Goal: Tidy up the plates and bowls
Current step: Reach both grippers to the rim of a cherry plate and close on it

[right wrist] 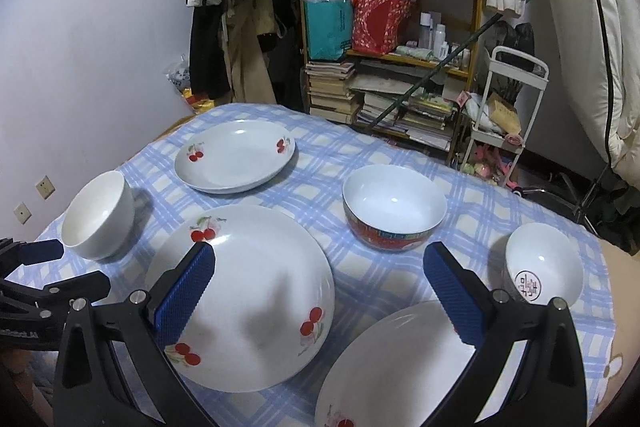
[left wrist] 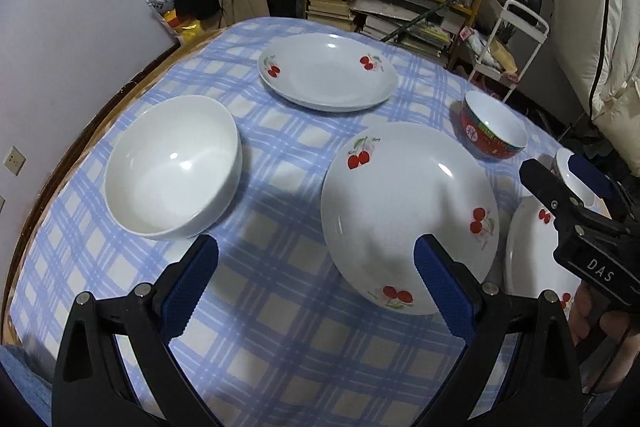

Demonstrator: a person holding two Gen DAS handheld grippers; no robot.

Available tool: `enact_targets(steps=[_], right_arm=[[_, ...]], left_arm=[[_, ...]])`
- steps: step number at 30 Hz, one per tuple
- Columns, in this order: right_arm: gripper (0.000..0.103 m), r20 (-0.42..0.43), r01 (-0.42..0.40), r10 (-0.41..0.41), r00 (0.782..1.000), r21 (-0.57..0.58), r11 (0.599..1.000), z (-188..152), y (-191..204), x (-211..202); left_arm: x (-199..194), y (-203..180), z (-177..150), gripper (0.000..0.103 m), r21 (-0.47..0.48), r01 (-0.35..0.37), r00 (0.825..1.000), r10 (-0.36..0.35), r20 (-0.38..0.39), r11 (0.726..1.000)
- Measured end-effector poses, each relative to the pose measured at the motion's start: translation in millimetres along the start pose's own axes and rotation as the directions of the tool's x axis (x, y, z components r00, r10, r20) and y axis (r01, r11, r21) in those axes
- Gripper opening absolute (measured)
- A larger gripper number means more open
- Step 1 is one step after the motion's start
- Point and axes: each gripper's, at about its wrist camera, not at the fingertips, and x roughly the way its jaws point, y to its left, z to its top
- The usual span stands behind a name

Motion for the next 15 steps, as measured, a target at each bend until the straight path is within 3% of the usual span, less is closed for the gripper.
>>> enact_targets(steps=[9, 12, 15], right_arm=[[0.102, -0.06, 0.001, -0.001, 0.998, 0.004, 1.0, -7, -5, 30], [0.095, -0.088, -0.006, 0.007, 0.996, 0.017, 1.0, -10, -9, 40], [0.08, -0.098, 0.002, 0.001, 0.995, 0.036, 0.999, -13, -13, 46]], left_arm=[[26, -10, 0, 0.097, 0.036, -0.007, 0.999, 0.009, -0.047, 0.999], [31, -12, -1, 0.095, 0.046, -0.011, 0.999, 0.013, -0.051, 0.999], [36, -14, -3, 0.088, 0.057, 0.005, 0.998, -0.002, -0.055, 0.998]])
